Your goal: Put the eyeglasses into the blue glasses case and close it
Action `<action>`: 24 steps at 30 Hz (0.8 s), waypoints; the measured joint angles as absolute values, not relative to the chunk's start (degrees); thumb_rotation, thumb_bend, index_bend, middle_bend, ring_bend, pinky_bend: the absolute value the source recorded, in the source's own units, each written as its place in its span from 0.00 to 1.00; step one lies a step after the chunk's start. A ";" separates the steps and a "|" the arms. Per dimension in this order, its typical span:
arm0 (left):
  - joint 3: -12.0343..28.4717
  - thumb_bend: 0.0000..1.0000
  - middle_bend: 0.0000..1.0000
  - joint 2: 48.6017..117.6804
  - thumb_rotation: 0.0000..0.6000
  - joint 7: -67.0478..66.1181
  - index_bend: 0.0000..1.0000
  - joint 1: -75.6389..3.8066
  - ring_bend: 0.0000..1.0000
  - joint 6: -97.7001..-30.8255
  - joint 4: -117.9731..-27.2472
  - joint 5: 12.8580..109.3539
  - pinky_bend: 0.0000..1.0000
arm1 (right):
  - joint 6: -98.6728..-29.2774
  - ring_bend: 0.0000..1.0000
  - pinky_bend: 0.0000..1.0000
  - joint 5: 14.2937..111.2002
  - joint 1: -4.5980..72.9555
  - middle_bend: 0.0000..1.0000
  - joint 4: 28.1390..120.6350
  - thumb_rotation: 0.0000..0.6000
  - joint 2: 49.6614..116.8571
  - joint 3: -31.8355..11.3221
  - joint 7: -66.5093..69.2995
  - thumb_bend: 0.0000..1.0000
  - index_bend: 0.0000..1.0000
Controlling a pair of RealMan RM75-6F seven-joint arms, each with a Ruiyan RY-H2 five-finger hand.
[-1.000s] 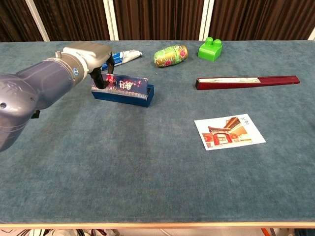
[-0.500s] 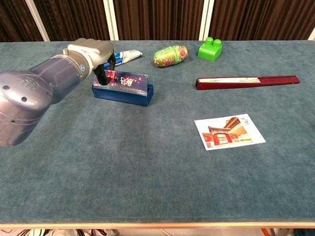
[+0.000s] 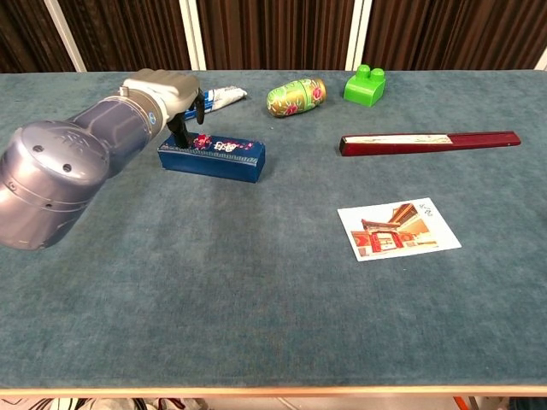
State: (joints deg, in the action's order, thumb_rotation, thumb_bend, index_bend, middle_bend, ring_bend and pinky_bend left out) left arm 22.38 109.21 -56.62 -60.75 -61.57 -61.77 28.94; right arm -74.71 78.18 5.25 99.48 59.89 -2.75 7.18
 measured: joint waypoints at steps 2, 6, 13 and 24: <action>22.39 0.42 0.19 109.42 1.00 -56.73 0.30 -60.88 0.04 -61.53 -61.27 28.80 0.10 | -74.70 0.03 0.18 78.14 5.25 0.00 99.52 1.00 59.85 -2.77 7.25 0.11 0.02; 22.46 0.42 0.16 109.98 1.00 -57.09 0.19 -61.13 0.03 -61.37 -60.16 28.21 0.09 | -74.65 0.03 0.18 78.10 5.25 0.00 99.56 1.00 59.81 -2.76 7.26 0.11 0.02; 22.40 0.38 0.08 109.12 1.00 -56.77 0.06 -61.06 0.00 -62.33 -62.72 29.58 0.03 | -74.80 0.03 0.18 78.22 5.27 0.00 99.43 1.00 59.90 -2.81 7.11 0.11 0.02; 17.69 0.30 0.02 96.63 1.00 -55.70 0.05 -54.07 0.00 -71.76 -88.09 37.62 0.00 | -76.28 0.03 0.18 79.50 5.20 0.00 98.36 1.00 60.60 -3.00 6.36 0.11 0.02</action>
State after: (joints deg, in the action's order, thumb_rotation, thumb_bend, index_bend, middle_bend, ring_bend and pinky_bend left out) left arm 17.69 96.63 -55.70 -54.07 -71.76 -88.09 37.62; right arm -76.28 79.50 5.20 98.36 60.60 -3.00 6.36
